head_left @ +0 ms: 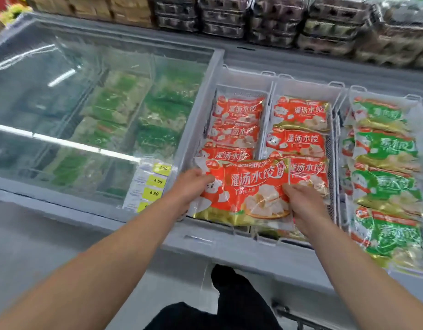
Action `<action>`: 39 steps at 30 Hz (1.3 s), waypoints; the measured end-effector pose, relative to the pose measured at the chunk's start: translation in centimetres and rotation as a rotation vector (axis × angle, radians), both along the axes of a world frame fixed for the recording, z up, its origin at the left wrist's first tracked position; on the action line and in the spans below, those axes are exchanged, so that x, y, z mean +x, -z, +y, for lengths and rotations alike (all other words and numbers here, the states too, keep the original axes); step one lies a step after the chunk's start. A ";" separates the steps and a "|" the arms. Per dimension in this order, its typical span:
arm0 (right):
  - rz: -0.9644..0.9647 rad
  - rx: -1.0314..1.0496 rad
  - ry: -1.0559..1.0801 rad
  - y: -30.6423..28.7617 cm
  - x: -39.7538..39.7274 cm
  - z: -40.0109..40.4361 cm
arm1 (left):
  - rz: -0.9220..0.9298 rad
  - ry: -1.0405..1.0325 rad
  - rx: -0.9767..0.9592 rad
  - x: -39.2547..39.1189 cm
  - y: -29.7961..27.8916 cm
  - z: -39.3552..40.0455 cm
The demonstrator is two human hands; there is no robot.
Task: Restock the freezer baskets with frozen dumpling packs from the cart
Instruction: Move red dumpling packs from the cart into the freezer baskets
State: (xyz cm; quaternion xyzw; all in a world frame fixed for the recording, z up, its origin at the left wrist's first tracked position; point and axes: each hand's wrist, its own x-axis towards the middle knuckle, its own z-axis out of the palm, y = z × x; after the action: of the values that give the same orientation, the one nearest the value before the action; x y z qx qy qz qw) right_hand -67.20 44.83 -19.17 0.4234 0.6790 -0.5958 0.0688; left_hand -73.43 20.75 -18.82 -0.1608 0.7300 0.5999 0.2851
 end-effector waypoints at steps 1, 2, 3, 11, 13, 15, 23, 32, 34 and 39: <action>-0.010 -0.007 -0.012 0.4 -1.4 0.5 | -0.018 -0.018 -0.010 -1.2 0.2 0.6; -0.019 -0.010 -0.030 0.9 -3.2 1.2 | -0.043 -0.041 -0.016 -2.8 0.8 1.4; -0.029 -0.001 -0.048 1.2 -4.4 1.6 | -0.069 -0.057 -0.021 -3.9 1.2 1.9; -0.164 -0.058 -0.211 4.6 -12.9 2.8 | -0.117 0.029 -0.193 -13.2 4.7 5.9; -0.177 -0.084 -0.231 5.8 -15.2 2.9 | -0.096 0.061 -0.313 -15.7 5.6 7.0; -0.188 -0.102 -0.245 6.9 -16.9 2.8 | -0.083 0.095 -0.380 -17.4 6.4 7.6; -0.263 -0.248 -0.378 11.7 -23.8 0.5 | -0.065 0.096 -0.439 -22.6 11.1 9.2; -0.353 -0.341 -0.396 13.4 -24.4 1.6 | -0.223 0.065 -0.310 -22.4 12.3 8.4; -0.393 -0.317 -0.417 12.0 -23.7 1.9 | -0.220 0.068 -0.303 -22.2 11.2 8.3; -0.337 -0.145 -0.510 7.3 -20.6 1.1 | -0.133 0.143 -0.313 -19.3 7.8 7.2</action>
State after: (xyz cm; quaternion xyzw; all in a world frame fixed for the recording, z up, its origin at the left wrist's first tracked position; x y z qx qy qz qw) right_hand -87.77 45.94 -26.51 0.3264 0.6982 -0.5274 0.3577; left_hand -92.68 27.93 -26.63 -0.1900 0.8035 0.4453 0.3463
